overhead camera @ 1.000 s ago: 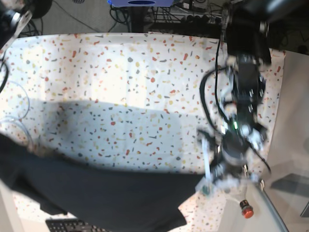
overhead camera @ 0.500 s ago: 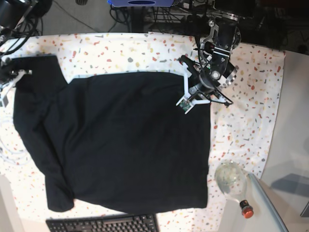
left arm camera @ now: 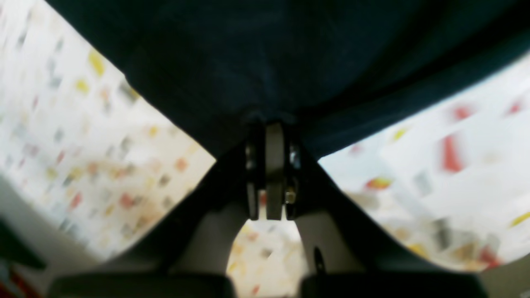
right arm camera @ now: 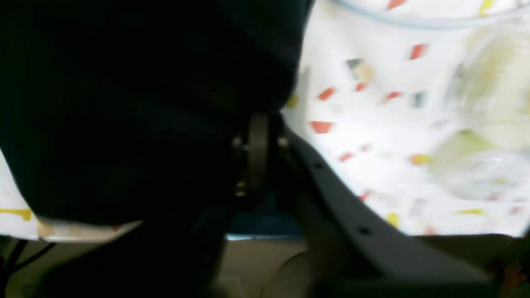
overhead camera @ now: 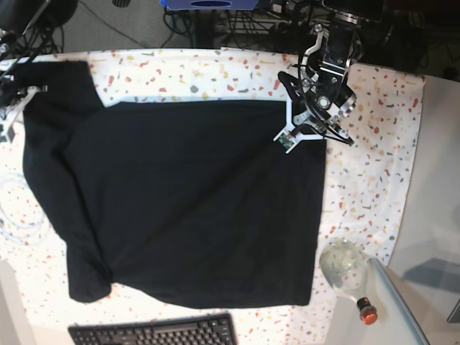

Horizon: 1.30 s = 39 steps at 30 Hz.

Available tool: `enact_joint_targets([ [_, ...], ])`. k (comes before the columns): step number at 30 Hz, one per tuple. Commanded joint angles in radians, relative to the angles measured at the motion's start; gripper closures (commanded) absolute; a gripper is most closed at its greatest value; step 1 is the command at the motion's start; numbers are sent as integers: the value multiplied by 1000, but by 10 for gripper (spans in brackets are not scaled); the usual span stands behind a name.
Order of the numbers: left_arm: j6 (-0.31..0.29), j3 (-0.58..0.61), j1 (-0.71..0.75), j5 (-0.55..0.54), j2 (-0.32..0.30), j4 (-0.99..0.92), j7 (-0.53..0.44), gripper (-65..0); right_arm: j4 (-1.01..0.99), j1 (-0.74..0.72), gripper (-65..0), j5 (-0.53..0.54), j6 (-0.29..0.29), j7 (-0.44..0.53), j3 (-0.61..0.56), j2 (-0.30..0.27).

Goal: Layout the t-shirt on the table in an organized manner, then fold the t-shirt properly
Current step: 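Grasp the shirt's edge with both grippers and pull it taut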

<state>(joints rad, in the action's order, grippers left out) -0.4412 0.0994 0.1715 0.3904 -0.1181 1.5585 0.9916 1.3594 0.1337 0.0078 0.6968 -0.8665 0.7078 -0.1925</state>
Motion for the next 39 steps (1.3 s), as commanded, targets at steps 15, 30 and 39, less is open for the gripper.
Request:
enact_joint_targets([
  [15, 11, -154, 89, 5, -7, 297, -9, -360, 188, -227, -179, -32, 1, 60, -26, 3],
  [30, 12, -336, -59, 8, 74, -165, -250, 0, -957, -710, 0, -35, -151, 617, -288, -200],
  [39, 12, -376, -23, 6, 41, -185, -253, 0, -952, -639, 0, -29, -260, 657, -300, -197],
])
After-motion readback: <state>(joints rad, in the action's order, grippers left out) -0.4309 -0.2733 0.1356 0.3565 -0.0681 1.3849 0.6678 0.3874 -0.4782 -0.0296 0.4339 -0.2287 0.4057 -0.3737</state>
